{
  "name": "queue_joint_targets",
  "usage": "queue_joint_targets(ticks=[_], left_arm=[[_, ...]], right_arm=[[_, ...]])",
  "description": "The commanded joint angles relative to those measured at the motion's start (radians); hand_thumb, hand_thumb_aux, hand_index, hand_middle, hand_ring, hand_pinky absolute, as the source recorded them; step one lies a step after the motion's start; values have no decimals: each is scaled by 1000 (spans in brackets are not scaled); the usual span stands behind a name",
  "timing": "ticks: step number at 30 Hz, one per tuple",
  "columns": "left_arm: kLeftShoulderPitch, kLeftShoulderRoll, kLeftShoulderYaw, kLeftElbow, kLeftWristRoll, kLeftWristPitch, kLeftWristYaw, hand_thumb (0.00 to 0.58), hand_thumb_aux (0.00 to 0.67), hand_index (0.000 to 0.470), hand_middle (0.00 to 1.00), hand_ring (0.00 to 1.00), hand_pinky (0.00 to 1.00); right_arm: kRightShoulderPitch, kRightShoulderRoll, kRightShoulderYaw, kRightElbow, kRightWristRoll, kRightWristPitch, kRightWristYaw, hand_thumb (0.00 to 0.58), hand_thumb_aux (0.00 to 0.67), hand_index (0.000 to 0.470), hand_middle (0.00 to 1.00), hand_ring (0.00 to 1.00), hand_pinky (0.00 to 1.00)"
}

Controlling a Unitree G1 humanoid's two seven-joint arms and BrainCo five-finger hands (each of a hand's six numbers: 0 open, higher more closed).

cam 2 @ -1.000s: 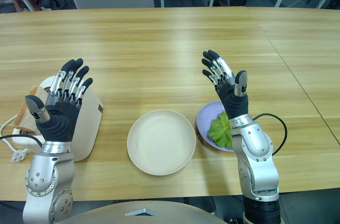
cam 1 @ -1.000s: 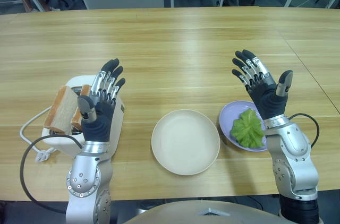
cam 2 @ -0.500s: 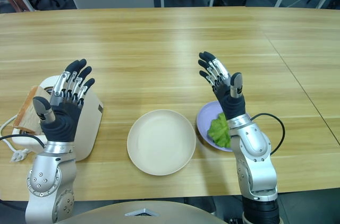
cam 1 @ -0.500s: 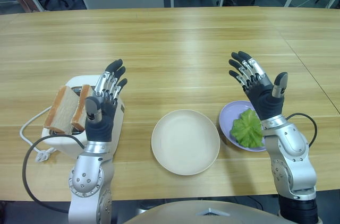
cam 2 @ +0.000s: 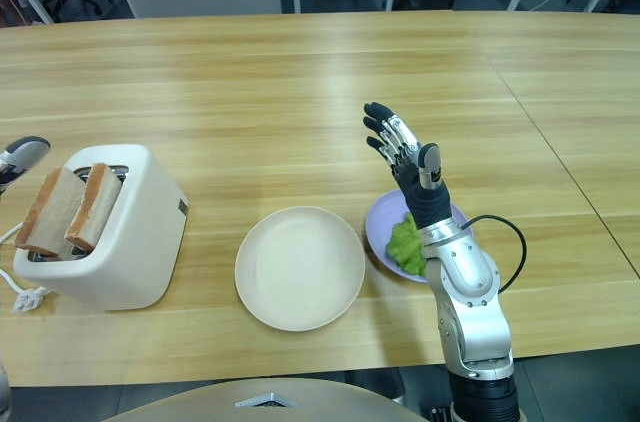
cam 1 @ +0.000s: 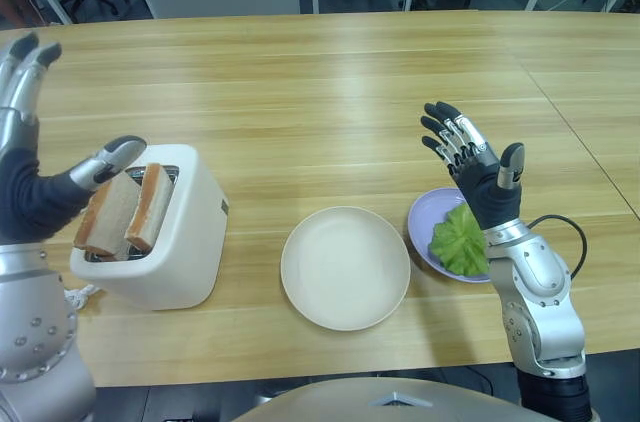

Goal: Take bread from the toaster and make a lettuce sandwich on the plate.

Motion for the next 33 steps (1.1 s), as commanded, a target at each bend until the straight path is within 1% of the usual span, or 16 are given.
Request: queue_joint_targets(ticks=[1,7,12,23,27,33], left_arm=[[74,29,-75,159,162,21,-80,0,0,0,0,0,0],[100,47,-129,255,290,34,-140,0,0,0,0,0,0],[76,62,-135,306,342,38,-157,0,0,0,0,0,0],[-41,-3,-35,240,243,32,-85,0,0,0,0,0,0],[-8,1,-35,306,254,20,-85,0,0,0,0,0,0],[59,13,-107,418,318,3,-84,0,0,0,0,0,0]], right_arm=[[17,1,-1,4,-15,-6,-7,0,0,0,0,0,0],[31,0,-12,-8,-14,-7,-12,0,0,0,0,0,0],[46,-2,-14,-23,-14,-9,-16,0,0,0,0,0,0],[71,-8,-24,-50,-13,-8,-15,0,0,0,0,0,0],[74,-10,-24,-50,-15,-10,-14,0,0,0,0,0,0],[75,-15,-26,-50,-14,-14,-13,0,0,0,0,0,0]])
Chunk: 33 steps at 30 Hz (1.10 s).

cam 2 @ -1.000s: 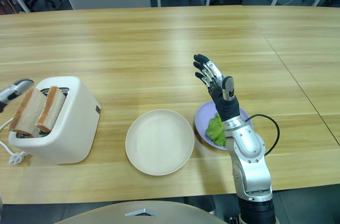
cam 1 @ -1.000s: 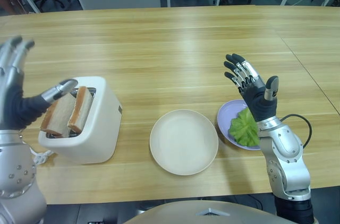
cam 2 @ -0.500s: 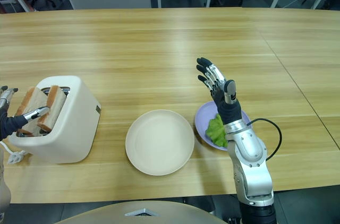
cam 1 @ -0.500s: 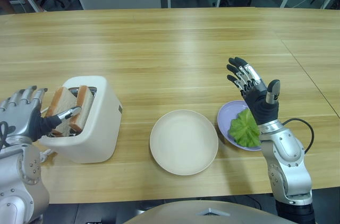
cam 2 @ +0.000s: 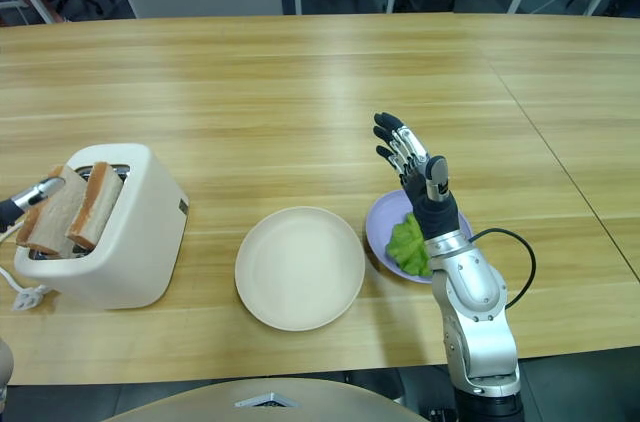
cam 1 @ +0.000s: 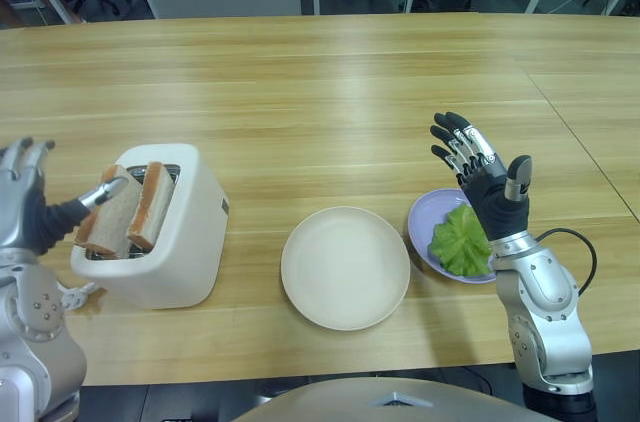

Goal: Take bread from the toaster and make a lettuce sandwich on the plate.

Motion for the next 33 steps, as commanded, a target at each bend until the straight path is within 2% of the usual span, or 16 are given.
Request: queue_joint_targets(ticks=[1,10,11,12,13,15,16,21,22,23,24,25,26,27,28,33], left_arm=[[27,8,-54,65,40,-8,-4,0,0,0,0,0,0],[-9,17,-127,127,72,2,4,0,0,0,0,0,0],[-18,15,-137,132,71,4,2,220,142,97,0,0,0],[-27,11,-148,134,66,6,2,366,263,180,0,0,0],[-34,6,-155,132,61,7,4,438,339,233,0,0,0],[-41,-4,-161,123,50,8,10,485,399,274,0,0,0],[-46,-14,-155,109,32,4,22,580,670,460,0,0,0],[-99,-107,-110,5,-136,-10,56,580,670,460,0,0,0],[-114,-123,-101,-11,-165,-13,63,580,670,460,102,102,102],[-124,-134,-93,-23,-187,-16,69,580,670,460,322,322,322],[-131,-141,-86,-31,-203,-19,76,580,670,460,322,322,322],[-139,-148,-75,-43,-216,-20,84,580,670,460,792,792,792],[-143,-154,-65,-56,-226,-22,92,580,670,460,906,906,906],[-147,-158,-53,-68,-239,-24,100,580,670,460,906,906,906],[-153,-162,-41,-78,-253,-26,108,580,670,460,1000,1000,1000],[-143,-189,28,-155,-296,-32,143,580,670,460,1000,1000,1000]], right_arm=[[2,-6,-12,-15,-5,-2,0,0,0,0,0,0,0],[24,-13,-43,-22,6,-14,-1,0,0,0,0,0,0],[25,-13,-48,-22,7,-16,-1,0,0,0,0,0,0],[24,-14,-52,-22,9,-15,-1,0,0,0,0,0,0],[23,-14,-55,-22,10,-15,-1,0,0,0,0,0,0],[17,-16,-59,-20,9,-14,1,0,0,0,0,0,0],[13,-24,-60,-19,-3,-16,2,0,0,0,0,0,0],[-15,-195,-88,-12,-242,-83,23,0,0,0,0,0,0],[-17,-253,-104,16,-323,-126,16,0,0,0,0,0,0],[-16,-309,-117,52,-396,-163,8,0,0,0,0,0,0],[-14,-358,-127,93,-447,-192,6,0,0,0,0,0,0],[-11,-410,-134,148,-501,-226,-1,0,0,0,0,0,0],[-9,-466,-132,211,-569,-263,-21,0,0,0,0,0,0],[-4,-532,-121,284,-669,-304,-58,0,0,0,0,0,0],[-1,-594,-104,353,-766,-344,-101,0,0,0,0,0,0],[-73,-751,24,683,-1007,-490,-285,0,0,0,0,0,0]])
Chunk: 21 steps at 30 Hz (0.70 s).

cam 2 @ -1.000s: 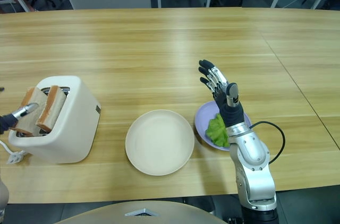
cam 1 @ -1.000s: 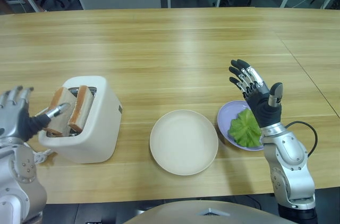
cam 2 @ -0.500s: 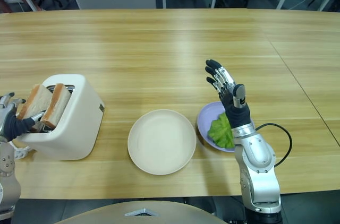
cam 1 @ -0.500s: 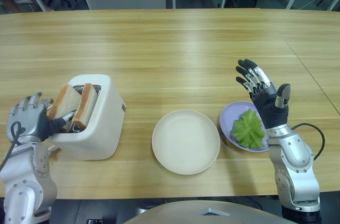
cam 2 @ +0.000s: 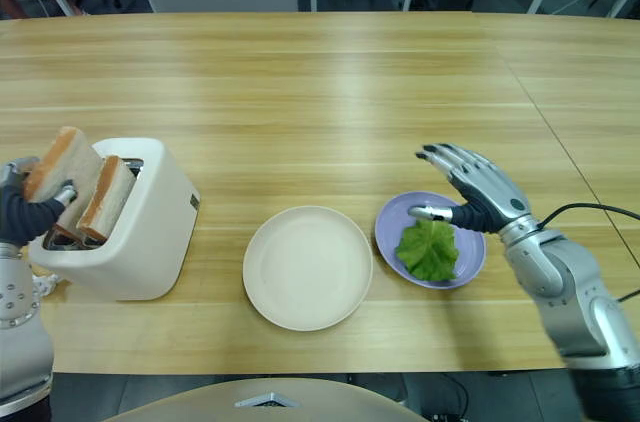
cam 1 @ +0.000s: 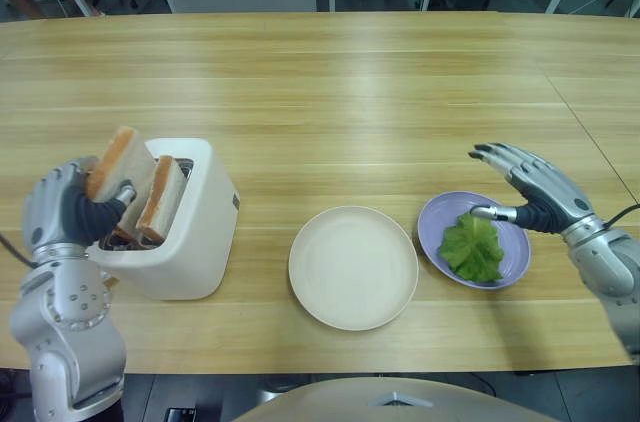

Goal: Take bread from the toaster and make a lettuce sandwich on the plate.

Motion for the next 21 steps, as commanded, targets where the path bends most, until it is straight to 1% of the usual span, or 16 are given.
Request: queue_joint_targets(ticks=[1,6,10,13,16,17,18,20,21], left_arm=[[-9,-9,55,-75,-44,-21,33,580,670,460,1000,1000,1000],[-41,11,90,-146,-93,-37,18,580,670,460,1000,1000,1000],[-95,27,99,-253,-142,-8,-29,580,670,460,1000,1000,1000],[-157,53,49,-344,-190,27,-99,580,670,460,1000,1000,1000],[-221,53,-70,-403,-234,77,-175,580,670,460,1000,1000,1000],[-233,47,-118,-407,-246,87,-200,580,670,460,1000,1000,1000],[-243,33,-169,-408,-250,100,-217,580,670,460,1000,1000,1000],[-244,13,-267,-407,-250,127,-250,580,670,460,1000,1000,1000],[-239,1,-319,-408,-243,147,-262,580,670,460,1000,1000,1000]], right_arm=[[-46,-56,99,215,-155,-116,-141,0,0,0,0,0,0],[-123,-82,207,430,-274,-184,-299,0,0,0,0,0,0],[-192,-70,285,548,-323,-226,-385,0,0,0,0,0,0],[-244,-54,339,624,-347,-249,-440,0,0,0,0,0,0],[-274,-38,375,657,-352,-257,-470,0,0,0,0,0,0],[-283,-32,385,666,-354,-258,-478,334,234,161,0,0,0],[-291,-26,393,671,-352,-260,-482,385,281,193,0,0,0],[-304,-17,410,678,-351,-261,-490,408,305,209,0,0,0],[-314,-11,420,690,-351,-264,-496,441,342,235,0,0,0]])
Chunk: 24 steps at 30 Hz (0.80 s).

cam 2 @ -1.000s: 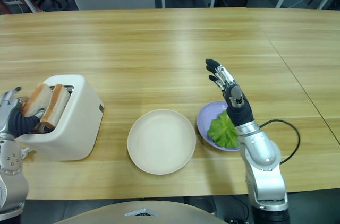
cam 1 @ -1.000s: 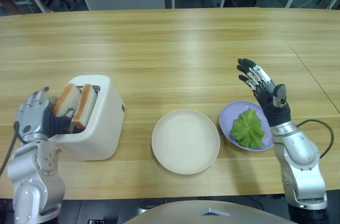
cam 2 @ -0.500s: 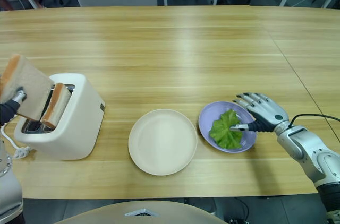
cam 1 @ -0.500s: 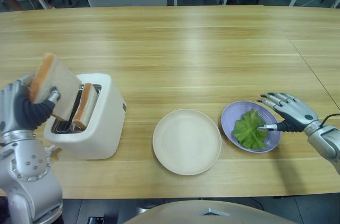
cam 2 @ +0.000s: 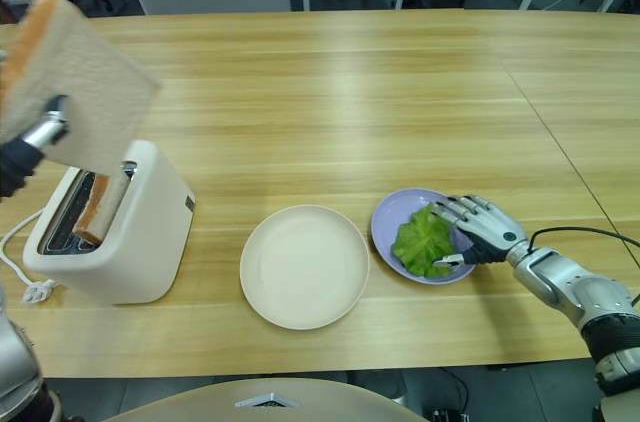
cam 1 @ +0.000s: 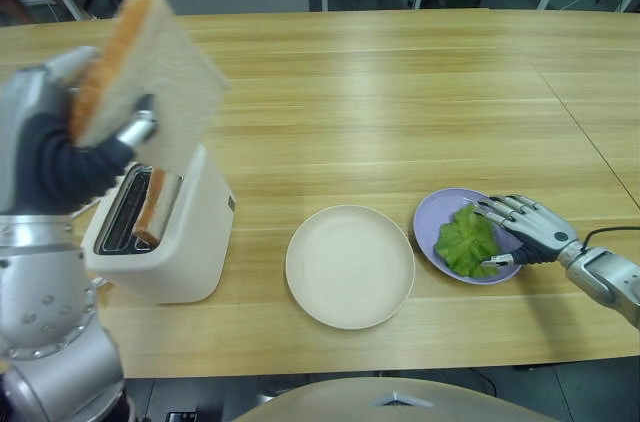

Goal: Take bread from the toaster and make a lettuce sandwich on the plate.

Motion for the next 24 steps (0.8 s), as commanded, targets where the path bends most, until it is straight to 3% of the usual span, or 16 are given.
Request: queue_joint_targets(ticks=[1,5,6,14,24], left_arm=[[17,-27,-187,1,3,78,-71,580,670,460,1000,1000,1000],[77,-37,-361,36,21,118,-100,580,670,460,1000,1000,1000],[94,-42,-399,57,23,117,-98,580,670,460,1000,1000,1000],[156,-13,-619,279,53,61,-102,580,670,460,1000,1000,1000],[47,-3,-835,710,143,-83,-82,580,670,460,1000,1000,1000]], right_arm=[[-28,15,39,29,-9,-11,-19,449,352,242,0,0,0],[-41,23,59,21,-1,-16,-15,563,554,381,0,0,0],[-43,26,64,22,0,-18,-15,580,670,460,0,0,0],[-47,24,59,-23,48,-45,4,580,670,460,0,0,0],[29,10,-125,-394,291,-48,138,580,670,460,0,0,0]])
